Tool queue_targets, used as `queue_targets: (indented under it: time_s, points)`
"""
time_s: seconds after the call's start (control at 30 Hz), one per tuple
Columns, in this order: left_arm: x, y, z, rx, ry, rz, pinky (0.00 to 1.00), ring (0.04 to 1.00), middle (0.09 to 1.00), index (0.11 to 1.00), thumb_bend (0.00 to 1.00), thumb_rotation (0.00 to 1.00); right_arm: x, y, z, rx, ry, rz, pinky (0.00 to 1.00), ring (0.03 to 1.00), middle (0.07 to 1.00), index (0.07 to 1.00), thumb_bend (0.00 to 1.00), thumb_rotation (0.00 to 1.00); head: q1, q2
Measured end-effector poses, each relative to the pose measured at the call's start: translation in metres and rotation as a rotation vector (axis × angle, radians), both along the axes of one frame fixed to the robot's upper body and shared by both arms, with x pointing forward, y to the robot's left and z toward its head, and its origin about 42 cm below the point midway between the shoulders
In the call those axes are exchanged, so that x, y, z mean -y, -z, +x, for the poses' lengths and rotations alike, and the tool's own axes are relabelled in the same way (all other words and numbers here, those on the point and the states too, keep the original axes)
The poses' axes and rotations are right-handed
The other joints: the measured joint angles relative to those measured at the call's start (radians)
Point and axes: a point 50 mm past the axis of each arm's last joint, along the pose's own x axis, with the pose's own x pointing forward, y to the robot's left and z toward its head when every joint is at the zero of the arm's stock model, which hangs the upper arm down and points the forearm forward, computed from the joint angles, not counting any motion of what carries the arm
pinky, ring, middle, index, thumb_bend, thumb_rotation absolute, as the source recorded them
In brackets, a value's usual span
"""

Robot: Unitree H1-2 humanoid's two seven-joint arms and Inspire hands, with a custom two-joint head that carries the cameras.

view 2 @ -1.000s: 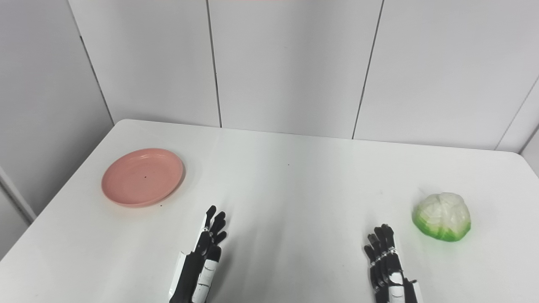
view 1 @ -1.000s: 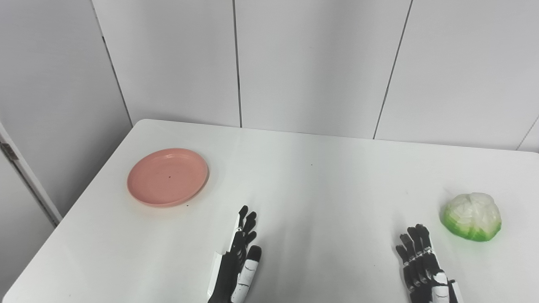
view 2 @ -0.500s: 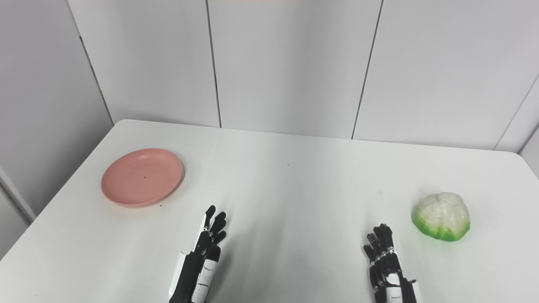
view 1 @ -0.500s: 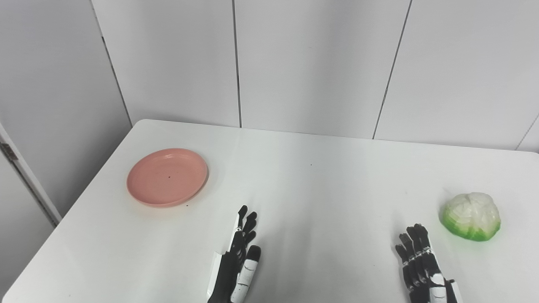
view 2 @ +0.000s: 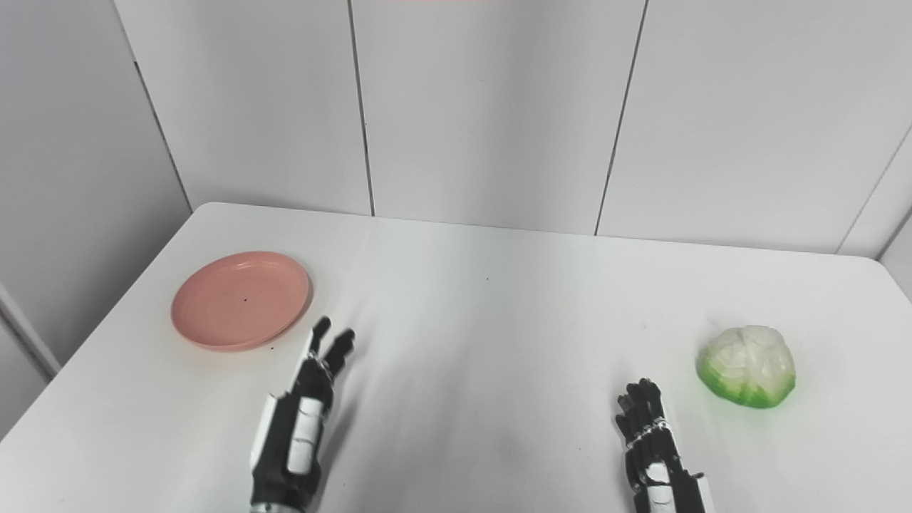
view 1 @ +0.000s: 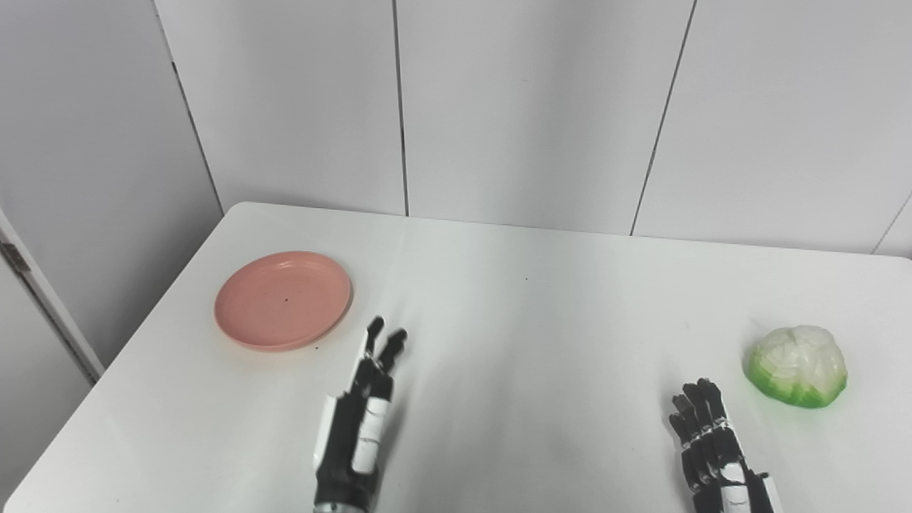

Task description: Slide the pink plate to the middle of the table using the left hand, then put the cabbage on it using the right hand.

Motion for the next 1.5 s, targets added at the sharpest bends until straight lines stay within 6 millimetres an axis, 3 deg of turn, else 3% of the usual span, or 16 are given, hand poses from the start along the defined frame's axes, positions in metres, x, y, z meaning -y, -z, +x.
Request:
queue_targets:
  time_s: [0.17, 0.33, 0.47, 0.73, 0.83, 0.9, 1.17, 1.5]
  points:
    - [-0.016, -0.027, 0.020, 0.073, -0.003, 0.007, 0.88, 0.890, 0.894, 0.908, 0.96, 0.95, 0.000, 0.000, 0.000, 0.000, 0.000, -0.001, 1.00, 0.956, 0.959, 0.965, 0.81, 0.89, 0.000, 0.002]
    - [-0.040, -0.052, 0.046, 0.137, 0.001, 0.026, 0.90, 0.893, 0.888, 0.917, 1.00, 0.96, -0.001, 0.000, 0.000, 0.000, 0.000, -0.001, 0.98, 0.946, 0.951, 0.960, 0.81, 0.89, -0.008, 0.002]
    - [-0.063, -0.071, 0.067, 0.186, -0.016, 0.064, 0.86, 0.876, 0.873, 0.925, 1.00, 0.94, -0.001, 0.000, 0.000, -0.001, 0.001, -0.006, 0.96, 0.935, 0.934, 0.937, 0.80, 0.89, -0.009, 0.002]
    - [-0.094, -0.078, 0.102, 0.170, -0.072, 0.074, 0.85, 0.875, 0.885, 0.969, 1.00, 0.97, -0.002, 0.000, 0.000, -0.003, 0.011, -0.014, 0.94, 0.919, 0.917, 0.919, 0.81, 0.89, -0.011, 0.005]
    - [-0.110, -0.091, 0.114, 0.195, -0.106, 0.080, 0.80, 0.854, 0.877, 0.944, 1.00, 0.98, -0.002, -0.001, 0.001, -0.001, 0.013, -0.016, 0.94, 0.917, 0.913, 0.917, 0.81, 0.89, -0.011, 0.006]
    - [-0.120, -0.101, 0.122, 0.213, -0.122, 0.092, 0.82, 0.852, 0.876, 0.934, 1.00, 0.96, -0.002, -0.001, 0.001, -0.003, 0.019, -0.015, 0.94, 0.915, 0.911, 0.915, 0.81, 0.89, -0.011, 0.006]
    - [-0.171, -0.097, 0.161, 0.164, -0.176, 0.086, 0.76, 0.831, 0.866, 0.903, 1.00, 0.94, -0.002, -0.002, 0.001, -0.001, 0.021, -0.018, 0.93, 0.911, 0.907, 0.912, 0.81, 0.90, -0.006, 0.014]
    - [-0.215, -0.084, 0.185, 0.096, -0.211, 0.043, 0.71, 0.808, 0.828, 0.801, 1.00, 0.86, -0.002, -0.003, 0.000, 0.002, 0.024, -0.022, 0.92, 0.902, 0.898, 0.901, 0.80, 0.91, 0.000, 0.025]
